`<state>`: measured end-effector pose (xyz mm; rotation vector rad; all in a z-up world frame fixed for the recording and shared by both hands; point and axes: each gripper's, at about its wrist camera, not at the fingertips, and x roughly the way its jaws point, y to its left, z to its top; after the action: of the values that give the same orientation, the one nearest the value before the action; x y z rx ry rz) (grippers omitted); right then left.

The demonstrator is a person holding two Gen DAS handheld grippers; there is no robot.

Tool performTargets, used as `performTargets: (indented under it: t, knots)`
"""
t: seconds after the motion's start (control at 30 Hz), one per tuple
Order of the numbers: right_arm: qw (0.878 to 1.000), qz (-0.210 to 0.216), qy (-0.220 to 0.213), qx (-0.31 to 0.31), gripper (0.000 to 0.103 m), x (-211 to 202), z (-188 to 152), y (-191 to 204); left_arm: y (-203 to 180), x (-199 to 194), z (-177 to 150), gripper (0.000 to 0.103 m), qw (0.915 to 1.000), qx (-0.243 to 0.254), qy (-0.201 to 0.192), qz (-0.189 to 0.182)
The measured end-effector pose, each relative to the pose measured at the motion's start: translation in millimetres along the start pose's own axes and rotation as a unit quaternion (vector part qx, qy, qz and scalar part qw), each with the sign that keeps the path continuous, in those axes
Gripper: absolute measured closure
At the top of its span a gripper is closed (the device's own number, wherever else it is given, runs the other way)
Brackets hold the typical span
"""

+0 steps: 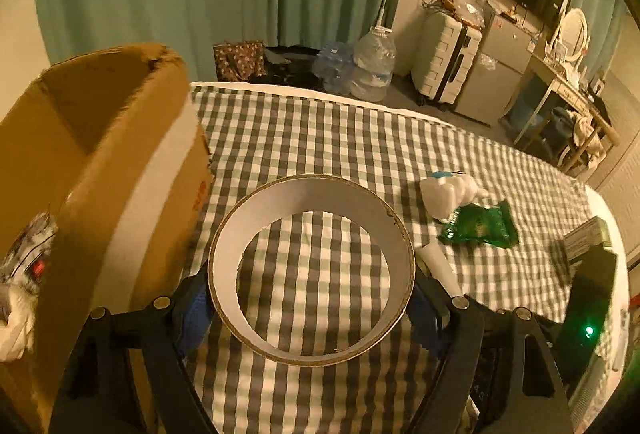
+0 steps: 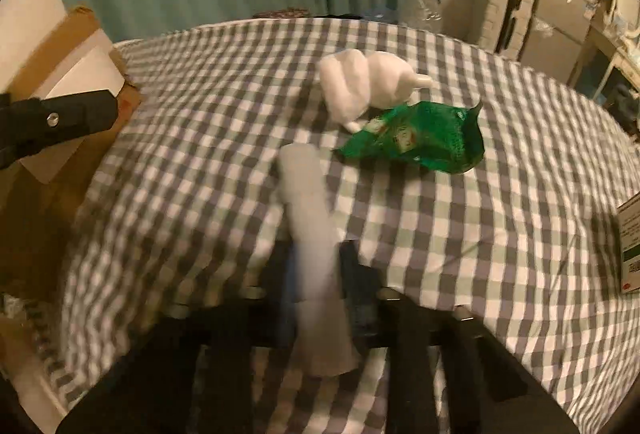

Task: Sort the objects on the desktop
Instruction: 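Carry the ring into the box with the left tool while the right tool carries the foam roller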

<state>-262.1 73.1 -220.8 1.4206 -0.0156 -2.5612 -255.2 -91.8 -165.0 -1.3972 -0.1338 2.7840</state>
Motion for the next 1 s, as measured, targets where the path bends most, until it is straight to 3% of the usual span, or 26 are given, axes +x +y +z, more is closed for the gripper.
performTargets:
  t: [0.13,0.2,0.47,0.53,0.63,0.77,0.87,1.0]
  knots:
    - [0.998,0.036,0.008,0.053,0.088,-25.0,-11.8,-4.1,4.9,-31.9,-5.7,0.019,0.9998,0.014,-0.014,-0.003]
    - [0.999,0.021,-0.006,0.046,0.088,-50.8,-13.7,2.9,4.1,-48.3,-5.2,0.019,0.9995,0.021,-0.024,-0.006]
    - [0.992,0.061,-0.103,0.034,0.088,-171.4,9.8,48.1,41.2,-140.4,7.7,0.019,0.9941,0.005,-0.099,-0.044]
    - [0.988,0.067,-0.138,0.02,0.088,-200.5,19.3,74.8,55.3,-163.8,16.0,0.019,0.9928,0.015,-0.113,-0.039]
    - [0.981,0.11,-0.162,0.01,0.087,-226.1,38.6,107.9,79.8,-187.3,24.7,0.019,0.9919,0.02,-0.124,-0.014]
    - [0.975,0.134,-0.176,-0.02,0.085,-233.9,62.3,159.3,120.6,-200.0,26.1,0.019,0.9913,0.013,-0.129,0.022]
    - [0.973,0.15,-0.166,-0.047,0.086,-217.3,79.1,199.0,155.6,-188.3,22.0,0.019,0.9925,-0.008,-0.113,0.045]
    - [0.975,0.167,-0.132,-0.062,0.085,-176.5,91.7,235.6,193.6,-162.0,14.5,0.019,0.9941,-0.035,-0.092,0.046]
